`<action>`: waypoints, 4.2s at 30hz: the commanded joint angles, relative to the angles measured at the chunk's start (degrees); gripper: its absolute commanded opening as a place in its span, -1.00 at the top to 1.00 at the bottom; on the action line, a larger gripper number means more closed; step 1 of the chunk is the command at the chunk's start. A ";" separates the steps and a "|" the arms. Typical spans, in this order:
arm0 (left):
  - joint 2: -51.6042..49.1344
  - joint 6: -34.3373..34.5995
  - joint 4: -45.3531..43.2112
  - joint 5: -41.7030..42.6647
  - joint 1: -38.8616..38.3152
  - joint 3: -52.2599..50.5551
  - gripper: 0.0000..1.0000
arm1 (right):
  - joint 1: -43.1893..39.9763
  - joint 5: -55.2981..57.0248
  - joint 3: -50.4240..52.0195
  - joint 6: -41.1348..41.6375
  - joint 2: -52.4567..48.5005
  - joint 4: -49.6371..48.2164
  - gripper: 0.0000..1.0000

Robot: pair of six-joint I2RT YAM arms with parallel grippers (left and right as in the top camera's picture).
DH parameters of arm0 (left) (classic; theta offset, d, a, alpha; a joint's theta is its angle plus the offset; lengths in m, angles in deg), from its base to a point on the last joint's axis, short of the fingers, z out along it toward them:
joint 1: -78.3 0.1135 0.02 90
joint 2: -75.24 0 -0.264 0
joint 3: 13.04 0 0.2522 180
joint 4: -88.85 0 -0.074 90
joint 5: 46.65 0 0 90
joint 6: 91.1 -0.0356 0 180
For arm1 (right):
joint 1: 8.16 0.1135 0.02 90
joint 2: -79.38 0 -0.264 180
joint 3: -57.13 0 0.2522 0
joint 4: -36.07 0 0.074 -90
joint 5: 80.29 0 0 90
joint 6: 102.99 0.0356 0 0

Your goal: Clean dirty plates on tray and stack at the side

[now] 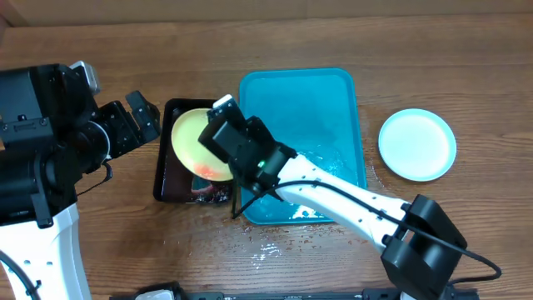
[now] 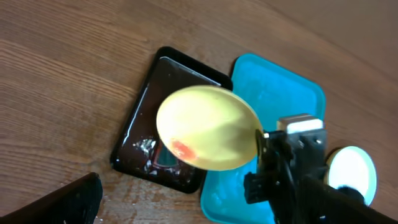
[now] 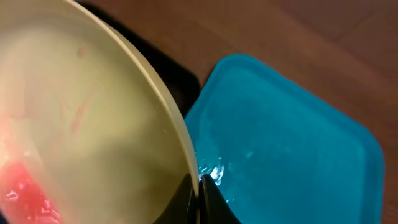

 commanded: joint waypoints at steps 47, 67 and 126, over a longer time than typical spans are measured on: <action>-3.26 -1.66 0.28 -1.40 0.33 1.07 -0.99 | 11.52 28.83 -1.16 -6.29 7.85 -5.40 0.92; -3.26 -1.64 0.28 -1.40 0.33 1.07 -1.00 | -21.53 -25.38 -2.16 19.93 21.05 10.54 0.93; -3.26 -1.66 0.28 -1.40 0.33 1.07 -1.00 | -36.11 -46.88 5.11 -0.37 41.55 34.67 -1.00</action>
